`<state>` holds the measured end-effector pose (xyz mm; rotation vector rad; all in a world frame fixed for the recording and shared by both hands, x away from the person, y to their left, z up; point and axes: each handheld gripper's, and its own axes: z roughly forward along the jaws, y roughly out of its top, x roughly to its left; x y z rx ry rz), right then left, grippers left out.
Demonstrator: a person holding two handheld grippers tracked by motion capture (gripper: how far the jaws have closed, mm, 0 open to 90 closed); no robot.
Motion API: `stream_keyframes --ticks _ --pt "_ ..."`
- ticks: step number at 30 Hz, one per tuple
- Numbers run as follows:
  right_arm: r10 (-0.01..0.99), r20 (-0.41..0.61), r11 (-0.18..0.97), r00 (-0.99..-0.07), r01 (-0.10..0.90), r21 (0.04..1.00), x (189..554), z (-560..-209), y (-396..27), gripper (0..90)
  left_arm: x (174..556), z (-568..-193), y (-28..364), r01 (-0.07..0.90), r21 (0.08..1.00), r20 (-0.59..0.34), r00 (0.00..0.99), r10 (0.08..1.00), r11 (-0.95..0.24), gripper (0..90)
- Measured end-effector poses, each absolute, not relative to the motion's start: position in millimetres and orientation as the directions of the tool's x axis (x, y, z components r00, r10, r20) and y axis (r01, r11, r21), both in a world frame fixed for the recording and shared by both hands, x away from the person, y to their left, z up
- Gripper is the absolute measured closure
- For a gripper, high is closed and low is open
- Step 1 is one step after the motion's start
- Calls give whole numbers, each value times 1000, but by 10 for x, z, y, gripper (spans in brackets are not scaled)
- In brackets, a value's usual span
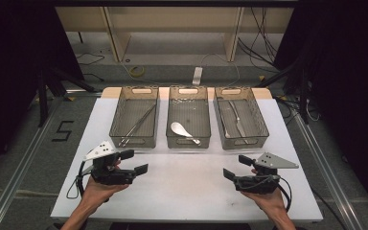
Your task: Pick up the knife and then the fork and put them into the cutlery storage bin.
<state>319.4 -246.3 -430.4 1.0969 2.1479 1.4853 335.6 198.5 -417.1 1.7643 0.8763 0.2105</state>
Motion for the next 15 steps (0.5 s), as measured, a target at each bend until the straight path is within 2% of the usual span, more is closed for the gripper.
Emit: stream_keyframes --ticks 15 --pt "734 161 177 -659 415 893 3201 -4302 -2460 197 3360 -4171 1984 455 881 -271 710 650 -129 153"
